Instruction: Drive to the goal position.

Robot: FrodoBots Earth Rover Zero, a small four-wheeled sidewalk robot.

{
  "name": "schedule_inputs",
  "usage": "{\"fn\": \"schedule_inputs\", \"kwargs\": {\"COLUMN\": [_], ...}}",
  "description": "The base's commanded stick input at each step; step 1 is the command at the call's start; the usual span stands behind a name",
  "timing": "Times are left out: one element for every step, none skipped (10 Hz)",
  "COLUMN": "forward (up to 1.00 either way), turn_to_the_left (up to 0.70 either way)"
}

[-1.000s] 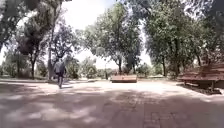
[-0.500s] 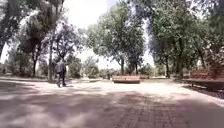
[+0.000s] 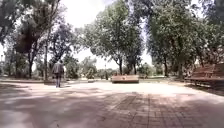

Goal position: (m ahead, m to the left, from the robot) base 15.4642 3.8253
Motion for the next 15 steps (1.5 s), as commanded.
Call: {"fn": "schedule_inputs", "kwargs": {"forward": [0.70,0.70,0.70,0.70,0.70,0.69,0.68,0.69,0.69,0.70,0.70,0.70,0.70,0.70,0.70], "turn_to_the_left": [0.10,0.00,0.00,0.09,0.28,0.34,0.34,0.34,0.32,0.15,0.05,0.00,0.00,0.00,0.00]}}
